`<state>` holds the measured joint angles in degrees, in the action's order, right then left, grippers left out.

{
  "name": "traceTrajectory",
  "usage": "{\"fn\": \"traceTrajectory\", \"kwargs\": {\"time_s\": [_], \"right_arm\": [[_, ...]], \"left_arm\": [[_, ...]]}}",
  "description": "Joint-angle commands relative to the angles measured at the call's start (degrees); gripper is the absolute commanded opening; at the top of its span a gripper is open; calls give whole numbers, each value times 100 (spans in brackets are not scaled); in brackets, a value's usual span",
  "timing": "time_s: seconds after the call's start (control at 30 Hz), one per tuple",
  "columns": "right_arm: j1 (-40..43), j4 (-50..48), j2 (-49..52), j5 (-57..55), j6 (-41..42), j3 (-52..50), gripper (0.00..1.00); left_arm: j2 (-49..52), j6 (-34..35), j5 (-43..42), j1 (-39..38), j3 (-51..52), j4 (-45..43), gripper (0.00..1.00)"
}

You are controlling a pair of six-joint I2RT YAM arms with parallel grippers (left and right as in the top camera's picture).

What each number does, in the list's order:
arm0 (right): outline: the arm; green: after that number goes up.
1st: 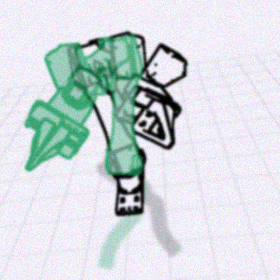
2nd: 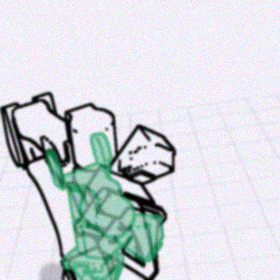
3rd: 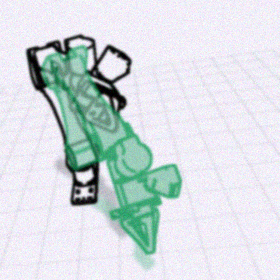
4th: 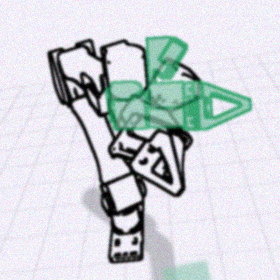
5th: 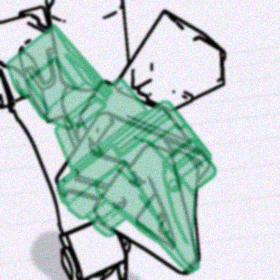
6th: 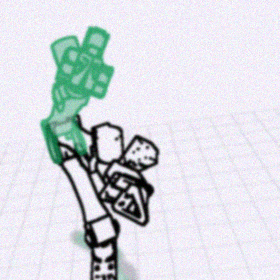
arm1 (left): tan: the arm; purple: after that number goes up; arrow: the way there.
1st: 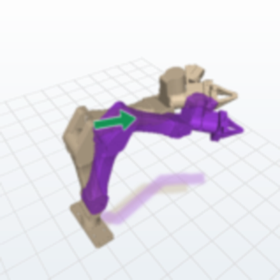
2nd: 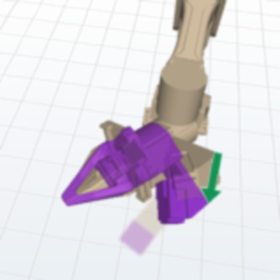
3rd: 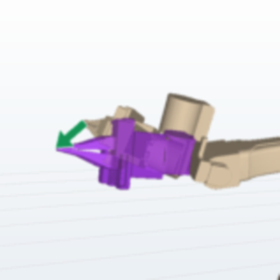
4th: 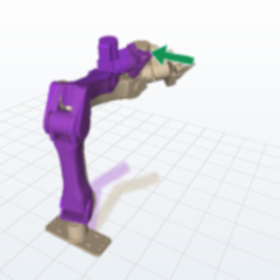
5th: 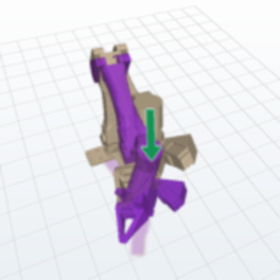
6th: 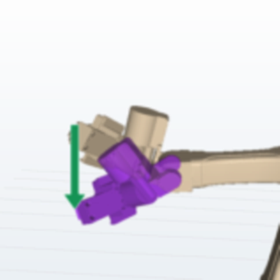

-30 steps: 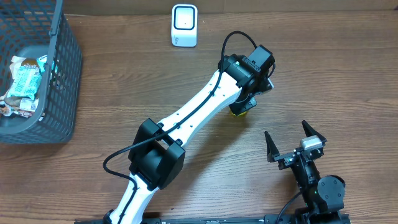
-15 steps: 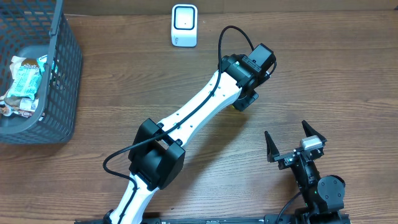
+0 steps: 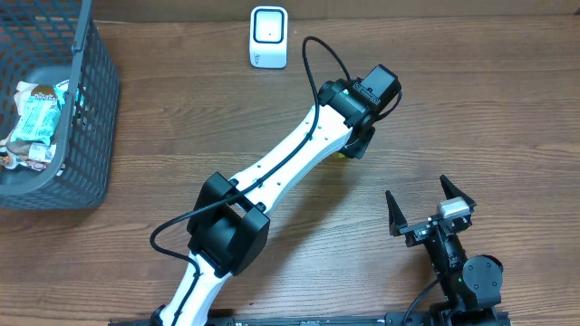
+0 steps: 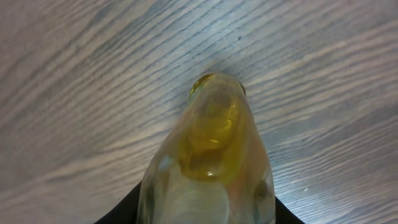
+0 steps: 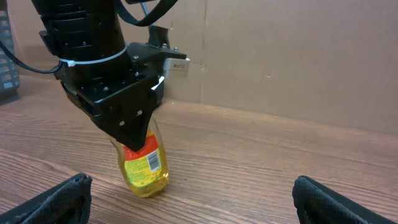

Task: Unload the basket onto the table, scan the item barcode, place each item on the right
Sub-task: 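Lower the bottle upright onto the table and open the left gripper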

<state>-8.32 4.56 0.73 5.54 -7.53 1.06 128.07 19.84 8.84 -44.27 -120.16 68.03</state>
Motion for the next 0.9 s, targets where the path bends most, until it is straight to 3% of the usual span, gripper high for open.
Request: {"fn": "traceTrajectory", "kwargs": {"time_s": [0.0, 0.23, 0.4, 0.57, 0.6, 0.67, 0.7, 0.87], "right_arm": [[15, -17, -57, -35, 15, -61, 100], [15, -17, -57, -35, 15, -61, 100], [15, -17, -57, -35, 15, -61, 100], [15, -17, -57, -35, 15, -61, 100], [15, -17, -57, -35, 15, -61, 100], [15, -17, -57, -35, 17, -61, 100], [15, -17, -57, -35, 15, -61, 100], [15, -17, -57, -35, 15, -61, 100]], "left_arm": [[-2, 826, 74, -28, -76, 66, 33], [7, 898, 79, -28, -76, 249, 34], [9, 1106, 76, -35, -74, 310, 40], [9, 1104, 74, -35, -74, 319, 58], [9, 1106, 72, -35, -74, 330, 67], [9, 1104, 74, -35, -74, 363, 96], [9, 1104, 74, -35, -74, 376, 100], [-35, 970, 81, 4, -129, 315, 100]]}}
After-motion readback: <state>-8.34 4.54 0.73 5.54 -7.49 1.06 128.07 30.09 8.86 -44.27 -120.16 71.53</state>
